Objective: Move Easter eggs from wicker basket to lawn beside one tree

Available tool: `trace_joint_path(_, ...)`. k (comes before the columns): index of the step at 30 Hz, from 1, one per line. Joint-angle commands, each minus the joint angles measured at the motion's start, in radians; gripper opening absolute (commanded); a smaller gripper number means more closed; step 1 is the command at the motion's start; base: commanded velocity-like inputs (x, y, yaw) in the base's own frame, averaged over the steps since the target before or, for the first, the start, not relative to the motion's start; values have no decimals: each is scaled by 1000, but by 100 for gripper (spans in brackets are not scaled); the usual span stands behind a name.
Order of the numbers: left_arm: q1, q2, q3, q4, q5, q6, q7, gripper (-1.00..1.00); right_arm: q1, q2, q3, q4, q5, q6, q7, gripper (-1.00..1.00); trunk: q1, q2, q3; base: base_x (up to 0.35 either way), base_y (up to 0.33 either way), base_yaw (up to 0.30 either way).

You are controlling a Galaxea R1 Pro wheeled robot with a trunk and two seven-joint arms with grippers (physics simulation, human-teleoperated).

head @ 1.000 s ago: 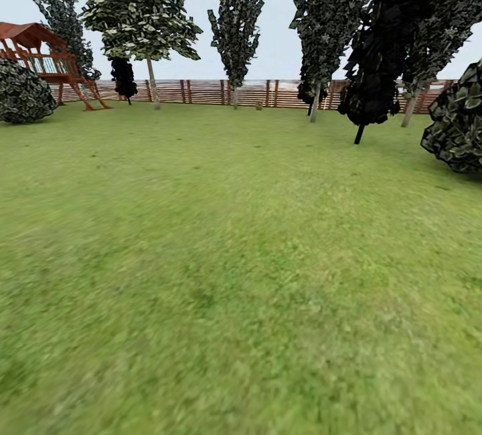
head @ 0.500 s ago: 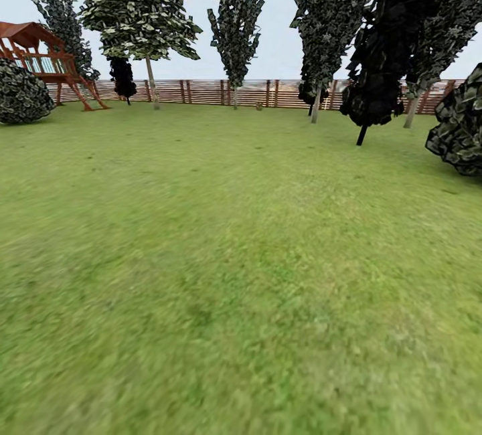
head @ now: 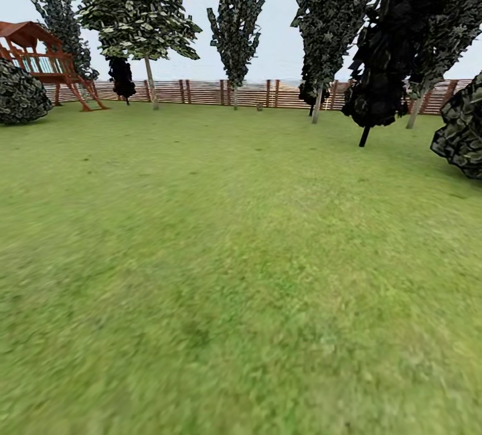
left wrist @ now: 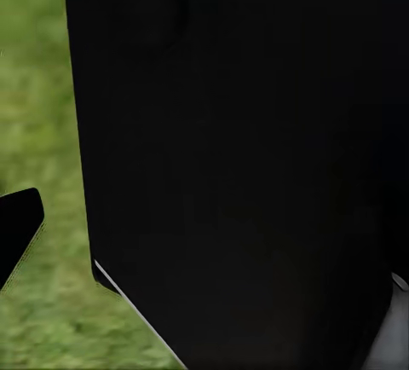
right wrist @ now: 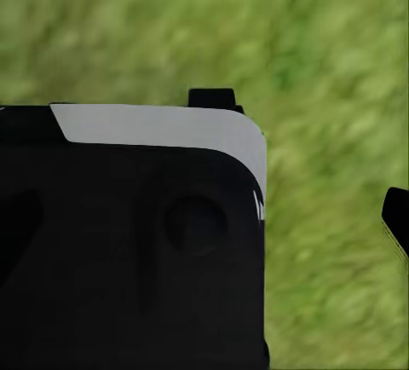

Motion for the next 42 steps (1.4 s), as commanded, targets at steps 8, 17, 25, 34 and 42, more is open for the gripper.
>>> trace_joint_path(8, 0, 0, 3, 0, 1, -2, -1, 100, -1, 0, -5, 1, 2, -4, 3, 100, 1, 0, -1, 332, 0, 0)
trace_joint_path(17, 0, 0, 3, 0, 1, -2, -1, 100, -1, 0, -5, 1, 2, -4, 3, 100, 1, 0, -1, 332, 0, 0)
trace_joint_path(25, 0, 0, 3, 0, 1, -2, -1, 100, -1, -1, -5, 1, 2, -4, 3, 100, 1, 0, -1, 332, 0, 0)
trace_joint_path(34, 0, 0, 3, 0, 1, -2, -1, 100, -1, 0, -5, 1, 2, -3, 3, 100, 1, 0, -1, 332, 0, 0)
trace_joint_path(42, 0, 0, 3, 0, 1, -2, -1, 100, -1, 0, -5, 1, 2, -4, 3, 100, 1, 0, -1, 332, 0, 0)
